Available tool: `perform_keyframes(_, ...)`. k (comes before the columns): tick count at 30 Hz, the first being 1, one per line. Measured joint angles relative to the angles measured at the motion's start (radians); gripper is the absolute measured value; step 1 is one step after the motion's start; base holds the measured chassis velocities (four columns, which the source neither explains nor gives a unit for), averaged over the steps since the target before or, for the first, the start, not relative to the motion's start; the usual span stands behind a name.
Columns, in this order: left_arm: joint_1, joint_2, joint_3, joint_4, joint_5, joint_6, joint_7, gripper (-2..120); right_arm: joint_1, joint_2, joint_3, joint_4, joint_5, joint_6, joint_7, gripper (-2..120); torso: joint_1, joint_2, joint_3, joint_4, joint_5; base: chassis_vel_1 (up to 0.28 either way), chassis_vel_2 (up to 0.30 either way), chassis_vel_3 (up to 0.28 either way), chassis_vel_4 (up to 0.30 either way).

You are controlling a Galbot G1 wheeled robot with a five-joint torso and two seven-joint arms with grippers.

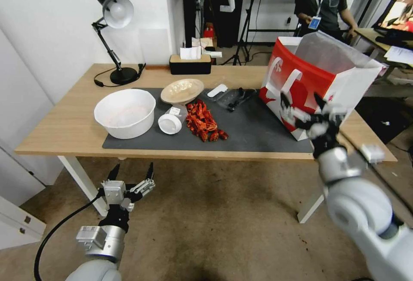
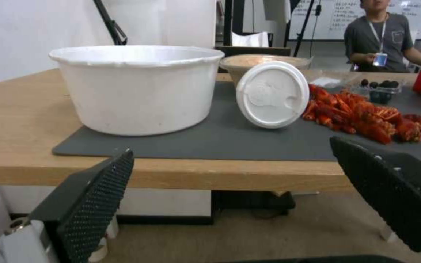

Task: Pick up the trash from the table and place it into the takeout bag.

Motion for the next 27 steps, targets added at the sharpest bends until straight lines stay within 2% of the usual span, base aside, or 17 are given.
perform_keyframes(1,0.0,0.0,0.0,0.0,0.0,0.0,0.0,100,0.0,0.0,0.0,0.0,0.0,0.0,0.0,100,0.0,0.0,0.0,0.0,0.0,0.0,0.0,0.0,0.0)
perform_keyframes(6,-0.004,0.005,0.002,0.007,-0.002,-0.002,0.001,100,-0.114,0.073,0.0,-0.062,-0.064,0.122,-0.04,100,0.0,0.0,0.0,-0.0001,0.0002,0.0,0.0,0.0,0.0)
perform_keyframes(9,-0.006,0.007,0.003,0.01,-0.003,-0.002,0.001,100,-0.144,0.086,0.004,-0.087,-0.079,0.15,-0.051,100,0.0,0.0,0.0,0.0001,0.0002,0.0,0.0,0.0,0.0)
perform_keyframes(17,-0.007,0.009,0.01,0.02,-0.004,-0.015,0.006,100,-0.183,0.109,0.027,-0.144,-0.095,0.172,-0.09,100,0.0,0.0,0.0,0.0001,0.0003,0.0,0.0,0.0,0.0)
perform_keyframes(27,-0.005,0.007,0.007,0.025,-0.009,-0.033,0.015,100,-0.194,0.118,0.006,-0.148,-0.108,0.151,-0.111,100,0.0,0.0,0.0,0.0001,0.0002,0.0,0.0,0.0,0.0)
